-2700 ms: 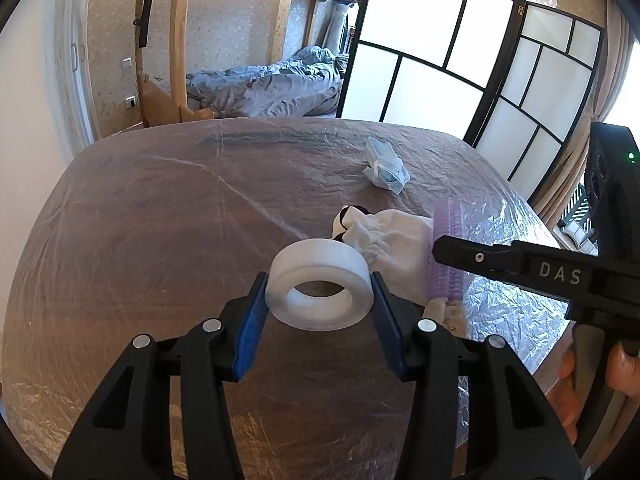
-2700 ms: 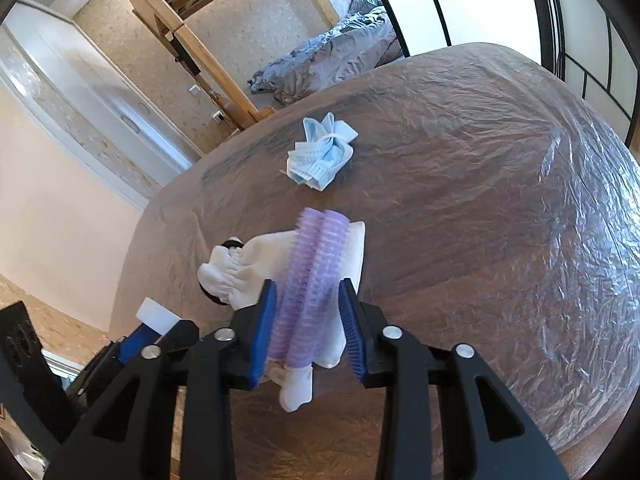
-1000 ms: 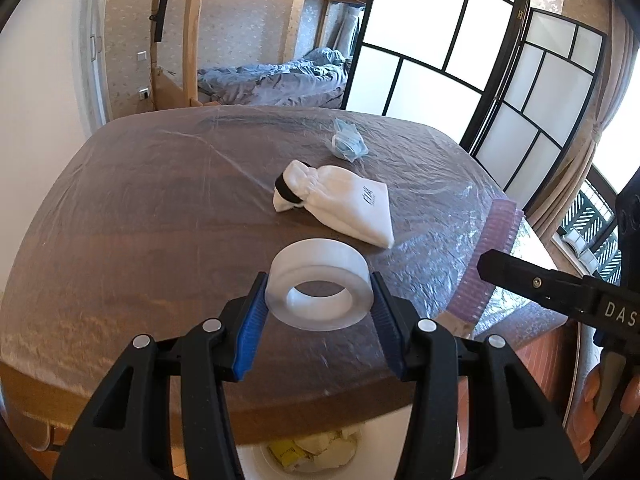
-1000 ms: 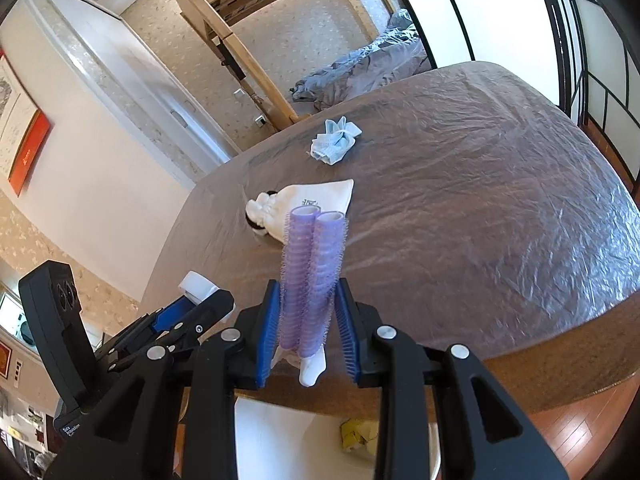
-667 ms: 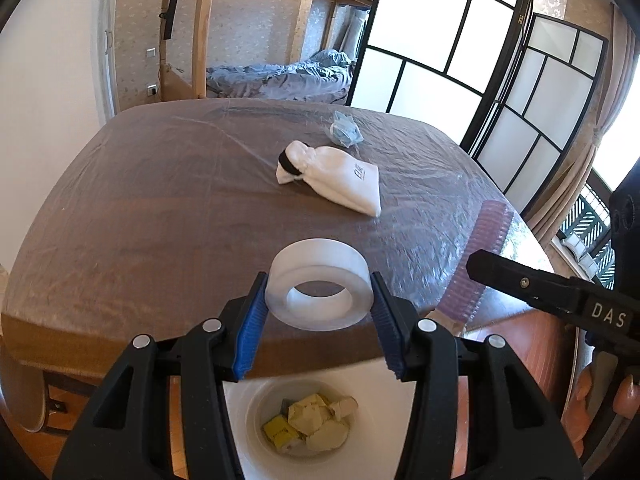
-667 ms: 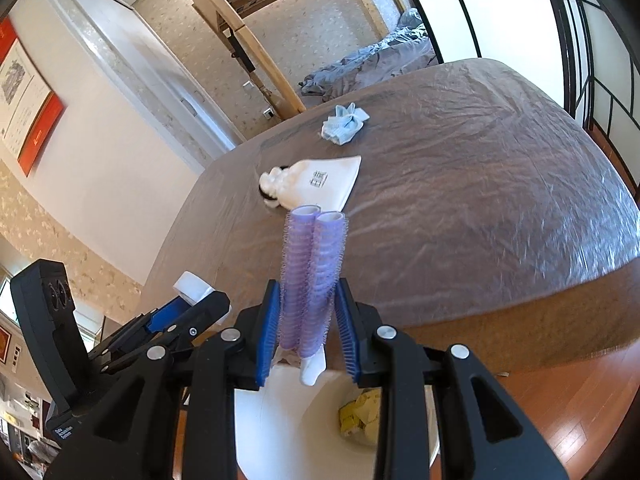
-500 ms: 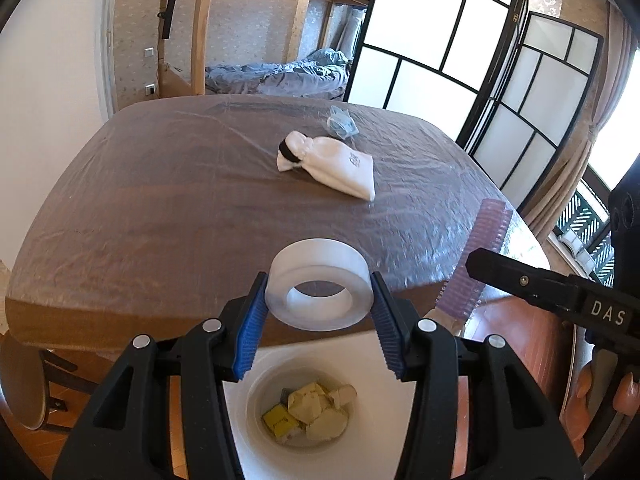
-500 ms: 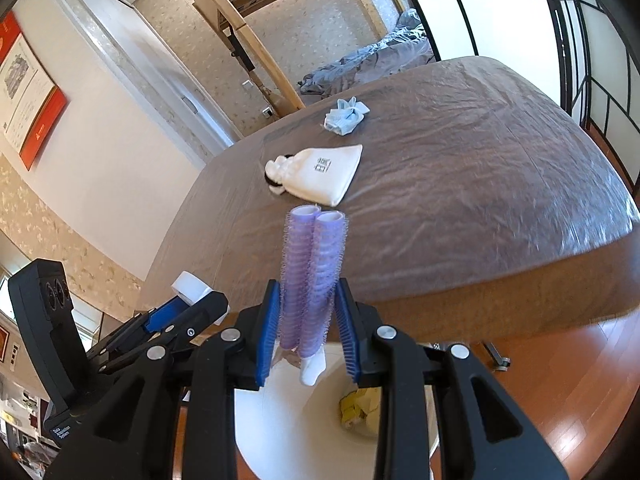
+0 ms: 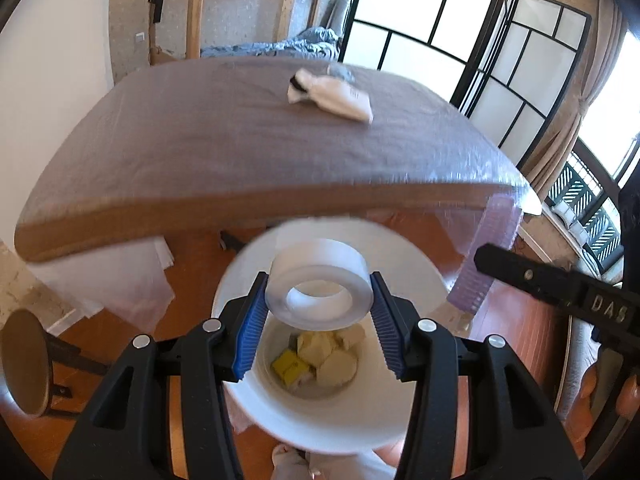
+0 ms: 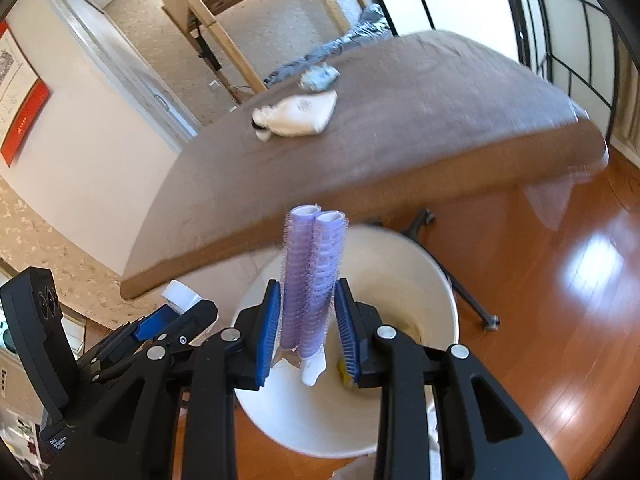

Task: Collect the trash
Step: 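Lift the tape roll and hair rollers and carry them over the white bin, then lower the tape roll and hair rollers into the bin with both grippers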

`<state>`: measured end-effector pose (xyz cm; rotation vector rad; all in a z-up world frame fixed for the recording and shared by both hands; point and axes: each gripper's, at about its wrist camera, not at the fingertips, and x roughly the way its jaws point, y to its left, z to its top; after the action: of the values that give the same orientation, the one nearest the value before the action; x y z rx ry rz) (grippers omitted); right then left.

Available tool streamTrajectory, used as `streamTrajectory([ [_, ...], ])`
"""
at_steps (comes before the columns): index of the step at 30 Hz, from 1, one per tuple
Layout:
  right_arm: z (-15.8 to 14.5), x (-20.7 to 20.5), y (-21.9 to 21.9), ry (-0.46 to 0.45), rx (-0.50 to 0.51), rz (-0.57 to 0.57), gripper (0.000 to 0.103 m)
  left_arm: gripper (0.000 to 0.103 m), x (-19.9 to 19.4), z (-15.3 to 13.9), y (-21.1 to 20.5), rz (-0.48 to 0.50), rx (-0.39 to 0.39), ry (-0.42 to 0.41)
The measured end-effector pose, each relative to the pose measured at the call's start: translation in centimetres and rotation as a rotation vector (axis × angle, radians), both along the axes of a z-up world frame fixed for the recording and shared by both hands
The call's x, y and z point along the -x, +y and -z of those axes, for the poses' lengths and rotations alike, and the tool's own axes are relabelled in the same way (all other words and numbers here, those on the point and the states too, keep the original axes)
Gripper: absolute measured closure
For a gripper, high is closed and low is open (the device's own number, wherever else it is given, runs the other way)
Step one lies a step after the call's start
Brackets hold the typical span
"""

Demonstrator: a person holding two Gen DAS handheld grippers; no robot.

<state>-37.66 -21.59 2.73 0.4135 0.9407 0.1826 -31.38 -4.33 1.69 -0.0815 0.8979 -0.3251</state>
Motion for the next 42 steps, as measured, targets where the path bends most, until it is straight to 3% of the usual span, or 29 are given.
streamTrajectory([
  [17, 3.2, 1.2, 1.4, 0.055, 0.059, -0.054, 0.074, 0.052, 2.5, 2.6, 0.4, -0.089, 0.01, 0.058],
  [42, 4.6, 0.4, 0.0, 0.077, 0.055, -0.047, 0.074, 0.052, 2.1, 5.8, -0.9, -0.098, -0.051, 0.114],
])
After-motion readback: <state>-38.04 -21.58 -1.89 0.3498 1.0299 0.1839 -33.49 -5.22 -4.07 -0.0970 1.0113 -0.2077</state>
